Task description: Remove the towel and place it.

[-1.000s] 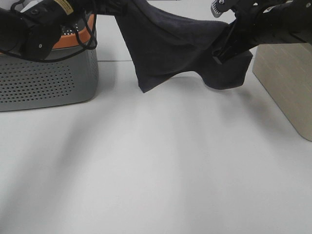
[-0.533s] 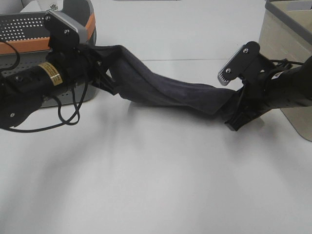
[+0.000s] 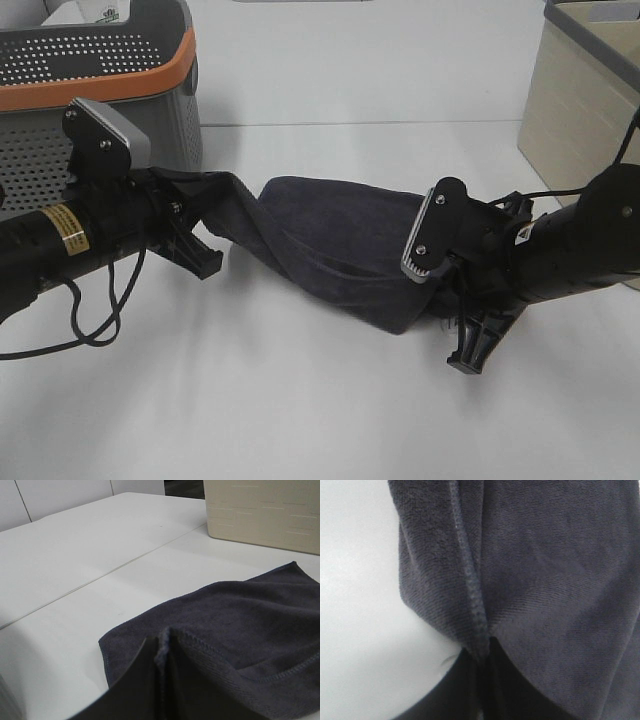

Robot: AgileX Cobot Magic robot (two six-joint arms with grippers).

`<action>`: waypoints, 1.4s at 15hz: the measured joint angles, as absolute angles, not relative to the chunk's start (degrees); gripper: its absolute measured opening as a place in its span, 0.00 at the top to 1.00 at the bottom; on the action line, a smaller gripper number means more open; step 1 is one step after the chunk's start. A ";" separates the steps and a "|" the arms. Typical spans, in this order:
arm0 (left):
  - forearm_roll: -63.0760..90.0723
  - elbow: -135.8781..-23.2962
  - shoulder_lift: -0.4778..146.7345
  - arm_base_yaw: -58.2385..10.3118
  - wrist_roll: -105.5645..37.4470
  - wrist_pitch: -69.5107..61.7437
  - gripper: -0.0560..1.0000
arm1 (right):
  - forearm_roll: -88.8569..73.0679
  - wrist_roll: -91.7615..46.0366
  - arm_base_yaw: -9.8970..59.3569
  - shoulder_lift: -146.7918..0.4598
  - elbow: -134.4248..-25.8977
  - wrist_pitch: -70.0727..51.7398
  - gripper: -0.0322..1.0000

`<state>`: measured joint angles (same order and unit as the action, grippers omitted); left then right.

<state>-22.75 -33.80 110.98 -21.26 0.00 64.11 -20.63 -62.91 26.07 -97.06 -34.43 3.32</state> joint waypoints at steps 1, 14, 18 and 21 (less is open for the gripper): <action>-22.69 -33.35 110.92 -21.26 -1.03 64.34 0.84 | -20.63 -62.91 26.07 -97.06 -34.43 2.64 0.91; -23.61 -32.72 92.93 -21.26 10.43 34.43 0.18 | -20.57 -58.50 26.07 -82.91 -34.32 -4.35 0.07; -27.16 -38.62 80.96 -21.26 21.94 8.25 0.18 | -20.57 -49.96 26.07 -77.35 -36.33 -4.07 0.07; -26.93 -50.82 77.52 -21.26 23.09 -9.74 0.18 | -20.57 -37.87 26.07 -74.71 -42.34 -4.70 0.07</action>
